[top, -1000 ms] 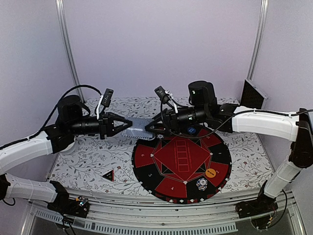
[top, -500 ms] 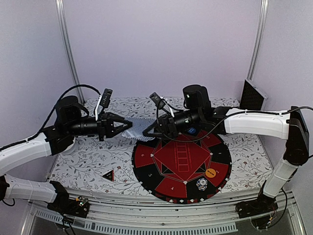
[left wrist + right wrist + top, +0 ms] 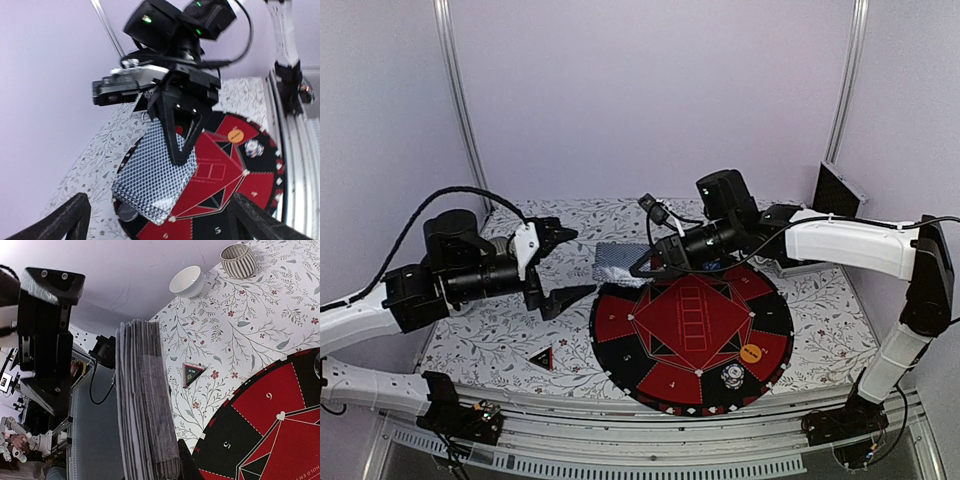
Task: Distribute texas hold em gaming equipment
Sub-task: Pass from the right arm to the left
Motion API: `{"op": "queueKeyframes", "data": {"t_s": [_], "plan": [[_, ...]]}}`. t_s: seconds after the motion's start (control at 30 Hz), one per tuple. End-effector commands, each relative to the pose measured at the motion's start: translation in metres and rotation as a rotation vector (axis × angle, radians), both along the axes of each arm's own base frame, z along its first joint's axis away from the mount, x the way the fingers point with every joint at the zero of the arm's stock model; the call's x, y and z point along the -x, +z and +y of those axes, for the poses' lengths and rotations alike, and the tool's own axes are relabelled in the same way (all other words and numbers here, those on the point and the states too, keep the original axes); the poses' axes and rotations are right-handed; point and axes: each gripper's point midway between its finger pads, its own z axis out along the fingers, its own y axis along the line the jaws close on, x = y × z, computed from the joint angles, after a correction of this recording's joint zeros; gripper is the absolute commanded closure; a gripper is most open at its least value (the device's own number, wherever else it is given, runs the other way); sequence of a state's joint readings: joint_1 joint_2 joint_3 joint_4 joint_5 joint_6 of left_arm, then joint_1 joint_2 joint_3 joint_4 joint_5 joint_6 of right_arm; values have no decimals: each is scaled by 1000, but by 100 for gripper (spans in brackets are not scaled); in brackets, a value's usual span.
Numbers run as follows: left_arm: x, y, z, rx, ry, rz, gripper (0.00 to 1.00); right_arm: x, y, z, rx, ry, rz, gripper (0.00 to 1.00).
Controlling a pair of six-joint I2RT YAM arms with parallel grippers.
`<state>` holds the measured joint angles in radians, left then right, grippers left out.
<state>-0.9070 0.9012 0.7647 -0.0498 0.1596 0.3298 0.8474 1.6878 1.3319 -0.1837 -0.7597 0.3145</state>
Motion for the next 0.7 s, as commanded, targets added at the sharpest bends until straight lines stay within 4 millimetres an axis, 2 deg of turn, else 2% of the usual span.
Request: {"op": "queueKeyframes", "data": {"t_s": [0.0, 0.1, 0.33, 0.47, 0.6, 0.67], "plan": [[-19, -45, 3, -461, 106, -286, 2, -1, 14, -6, 41, -28, 16, 98], [-30, -46, -2, -548, 128, -376, 2, 0, 8, -5, 64, -31, 43, 98], [-53, -35, -18, -591, 184, -484, 2, 2, -3, -1, 95, -27, 80, 98], [-46, -42, -30, -590, 102, -462, 2, 5, -3, 4, 96, -10, 87, 98], [-21, -49, -48, -523, -65, -329, 2, 4, 3, 7, 83, -4, 80, 98], [-23, -46, -51, -498, -60, -310, 2, 6, 3, 10, 81, 6, 85, 98]]}}
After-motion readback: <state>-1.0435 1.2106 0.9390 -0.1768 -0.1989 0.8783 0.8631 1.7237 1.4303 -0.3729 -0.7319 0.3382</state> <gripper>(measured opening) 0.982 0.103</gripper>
